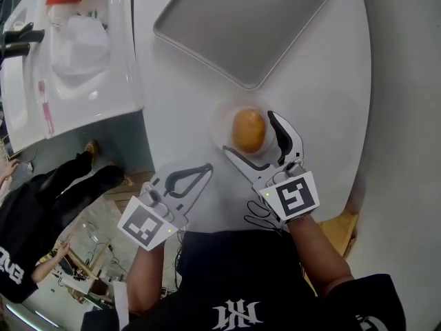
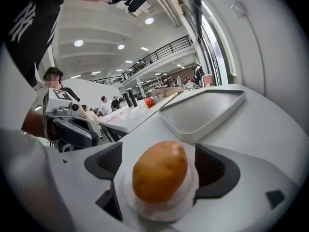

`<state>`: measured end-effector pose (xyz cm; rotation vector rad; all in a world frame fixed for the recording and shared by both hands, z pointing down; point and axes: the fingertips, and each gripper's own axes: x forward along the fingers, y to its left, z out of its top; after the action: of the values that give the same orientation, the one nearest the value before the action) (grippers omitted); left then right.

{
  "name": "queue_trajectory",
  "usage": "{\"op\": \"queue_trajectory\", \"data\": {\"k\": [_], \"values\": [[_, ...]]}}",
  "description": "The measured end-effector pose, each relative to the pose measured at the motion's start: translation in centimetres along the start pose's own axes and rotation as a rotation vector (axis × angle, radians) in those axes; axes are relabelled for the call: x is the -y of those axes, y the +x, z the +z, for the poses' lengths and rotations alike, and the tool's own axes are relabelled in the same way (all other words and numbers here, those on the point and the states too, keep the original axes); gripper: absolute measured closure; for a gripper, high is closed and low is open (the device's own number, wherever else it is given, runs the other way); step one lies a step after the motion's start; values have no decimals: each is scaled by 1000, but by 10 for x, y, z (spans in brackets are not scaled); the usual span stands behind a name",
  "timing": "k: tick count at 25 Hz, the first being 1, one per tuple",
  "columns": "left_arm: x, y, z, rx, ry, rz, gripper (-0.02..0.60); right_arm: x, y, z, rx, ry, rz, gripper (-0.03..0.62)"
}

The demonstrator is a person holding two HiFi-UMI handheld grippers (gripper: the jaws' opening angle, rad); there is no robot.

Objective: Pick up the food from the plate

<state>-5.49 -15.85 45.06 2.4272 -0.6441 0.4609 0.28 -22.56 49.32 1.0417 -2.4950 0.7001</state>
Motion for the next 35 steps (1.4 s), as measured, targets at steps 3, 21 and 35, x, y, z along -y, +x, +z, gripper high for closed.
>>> {"op": "queue_trajectory", "data": {"k": [3,21,35], "values": [[-1,-1,-1,-6,-10,-13,578,0,5,-5,-37,-46,-33,175],[1,0,-7,-9,-31,-33,578,11,6,-27,-153,-185,-97,192],[7,-12,-7,42,-46,71,578,1,-17,4,-63,-209,12,201]]}}
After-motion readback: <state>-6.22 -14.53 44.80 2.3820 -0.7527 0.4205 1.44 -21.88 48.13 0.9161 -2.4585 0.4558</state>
